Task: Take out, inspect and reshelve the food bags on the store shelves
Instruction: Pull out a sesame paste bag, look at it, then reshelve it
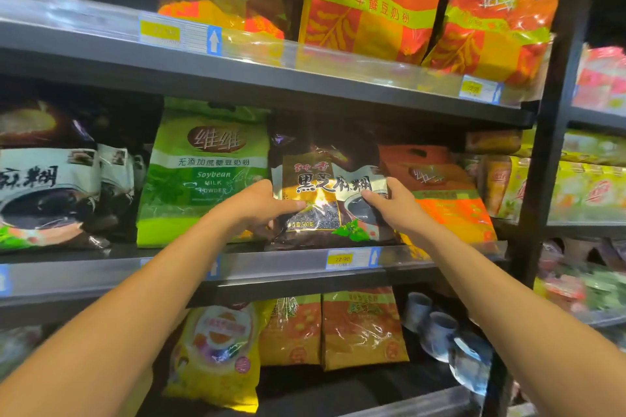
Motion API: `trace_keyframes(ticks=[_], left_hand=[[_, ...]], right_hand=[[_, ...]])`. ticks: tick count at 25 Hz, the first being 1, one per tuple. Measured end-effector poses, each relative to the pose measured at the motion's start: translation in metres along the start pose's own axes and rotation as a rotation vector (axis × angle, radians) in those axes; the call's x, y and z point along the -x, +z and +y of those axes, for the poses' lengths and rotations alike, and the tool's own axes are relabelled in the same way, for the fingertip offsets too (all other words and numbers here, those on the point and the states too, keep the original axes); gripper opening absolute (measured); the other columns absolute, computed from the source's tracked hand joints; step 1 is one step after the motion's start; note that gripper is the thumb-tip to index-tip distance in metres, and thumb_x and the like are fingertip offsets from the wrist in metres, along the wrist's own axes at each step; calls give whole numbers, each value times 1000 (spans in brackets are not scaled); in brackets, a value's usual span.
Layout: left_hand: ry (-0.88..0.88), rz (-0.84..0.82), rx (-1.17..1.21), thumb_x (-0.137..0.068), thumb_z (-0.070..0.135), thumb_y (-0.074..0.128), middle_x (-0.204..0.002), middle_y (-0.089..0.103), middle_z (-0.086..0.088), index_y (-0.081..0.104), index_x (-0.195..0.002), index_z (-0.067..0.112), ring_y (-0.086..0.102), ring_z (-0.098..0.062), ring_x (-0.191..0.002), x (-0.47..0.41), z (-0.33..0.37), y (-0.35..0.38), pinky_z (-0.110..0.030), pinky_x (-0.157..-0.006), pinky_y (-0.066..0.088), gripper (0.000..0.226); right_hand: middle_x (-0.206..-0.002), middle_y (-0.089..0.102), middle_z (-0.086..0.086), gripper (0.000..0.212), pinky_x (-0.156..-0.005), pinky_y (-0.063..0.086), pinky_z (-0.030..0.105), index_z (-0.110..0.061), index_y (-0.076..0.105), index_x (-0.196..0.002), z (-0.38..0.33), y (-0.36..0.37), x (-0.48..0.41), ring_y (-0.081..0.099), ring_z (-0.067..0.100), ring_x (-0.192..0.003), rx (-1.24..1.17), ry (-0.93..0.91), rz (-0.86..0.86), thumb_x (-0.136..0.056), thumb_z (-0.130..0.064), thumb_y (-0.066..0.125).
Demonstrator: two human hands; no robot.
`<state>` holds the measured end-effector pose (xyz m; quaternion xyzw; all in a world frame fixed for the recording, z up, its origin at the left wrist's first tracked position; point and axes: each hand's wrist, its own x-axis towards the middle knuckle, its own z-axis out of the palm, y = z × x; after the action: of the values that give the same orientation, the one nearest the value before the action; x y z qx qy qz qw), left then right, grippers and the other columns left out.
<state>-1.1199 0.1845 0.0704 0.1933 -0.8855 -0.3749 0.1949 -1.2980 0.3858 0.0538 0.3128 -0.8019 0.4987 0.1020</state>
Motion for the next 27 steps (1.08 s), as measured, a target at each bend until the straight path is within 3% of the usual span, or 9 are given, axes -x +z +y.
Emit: trace_keyframes(ticks=[2, 5, 7, 10, 14, 16, 20, 22, 27], left_hand=[[-8, 36, 56, -93, 53, 70, -96, 64, -13, 51, -110, 7, 67, -23, -74, -1, 5, -3, -24, -50, 54, 52], [-31, 41, 211, -86, 64, 72, -135, 58, -26, 37, -150, 3, 60, -44, -127, -1, 13, -9, -47, -94, 57, 95], [-46, 16, 401, -82, 62, 77, -138, 56, -21, 42, -147, 1, 59, -38, -126, 3, 17, -10, -53, -102, 54, 95], [-52, -81, 671, -90, 37, 79, -131, 64, -21, 64, -127, 4, 70, -34, -112, 20, 22, -7, -47, -81, 63, 52], [-68, -140, 742, -87, 32, 80, -118, 76, -14, 73, -115, 12, 74, -25, -95, 46, 22, 6, -37, -76, 64, 35], [-76, -140, 803, -86, 24, 80, -114, 76, -12, 76, -105, 12, 70, -25, -98, 61, 23, 17, -33, -81, 59, 23], [-22, -145, 939, -89, 22, 80, -114, 80, -7, 72, -126, 10, 76, -16, -108, 91, 20, 48, -29, -101, 57, 40], [42, -78, 945, -81, 24, 84, -121, 77, -14, 71, -124, 9, 71, -28, -119, 103, 10, 66, -42, -112, 51, 47], [77, 22, 959, -72, 26, 86, -116, 78, -17, 75, -116, 12, 69, -42, -119, 151, -37, 121, -56, -111, 49, 47]], right_hand=[[-100, 66, 10, 35, -79, 54, 44, -10, 55, -101, -7, -5, -6, 65, 28, -93, -22, -8, 22, -99, -43, 65], [-91, 59, 4, 34, -64, 43, 33, -14, 50, -92, -21, -14, -8, 56, 18, -79, -74, -18, 53, -100, -45, 62], [-99, 68, 3, 33, -62, 50, 30, -13, 57, -103, -26, -19, -4, 66, 18, -83, -151, 4, 43, -102, -45, 60], [-108, 76, 2, 36, -61, 59, 28, -18, 62, -124, -26, -27, 12, 76, 17, -89, -239, 31, 8, -103, -47, 58], [-114, 73, -3, 36, -55, 57, 20, -21, 55, -130, -18, -39, 51, 75, 10, -90, -330, 24, 36, -103, -43, 59], [-120, 69, -6, 37, -58, 57, 17, -27, 50, -134, -14, -45, 75, 74, 6, -93, -375, -26, 65, -101, -39, 63], [-119, 68, -11, 44, -68, 60, 18, -31, 48, -137, 2, -50, 130, 73, -1, -94, -413, -119, 115, -98, -30, 68], [-118, 71, -11, 52, -75, 63, 24, -32, 45, -142, 13, -50, 159, 75, 3, -98, -477, -120, 95, -96, -28, 70], [-119, 74, -13, 66, -92, 60, 30, -26, 51, -142, 57, -46, 235, 71, 8, -112, -572, -10, 21, -83, -41, 76]])
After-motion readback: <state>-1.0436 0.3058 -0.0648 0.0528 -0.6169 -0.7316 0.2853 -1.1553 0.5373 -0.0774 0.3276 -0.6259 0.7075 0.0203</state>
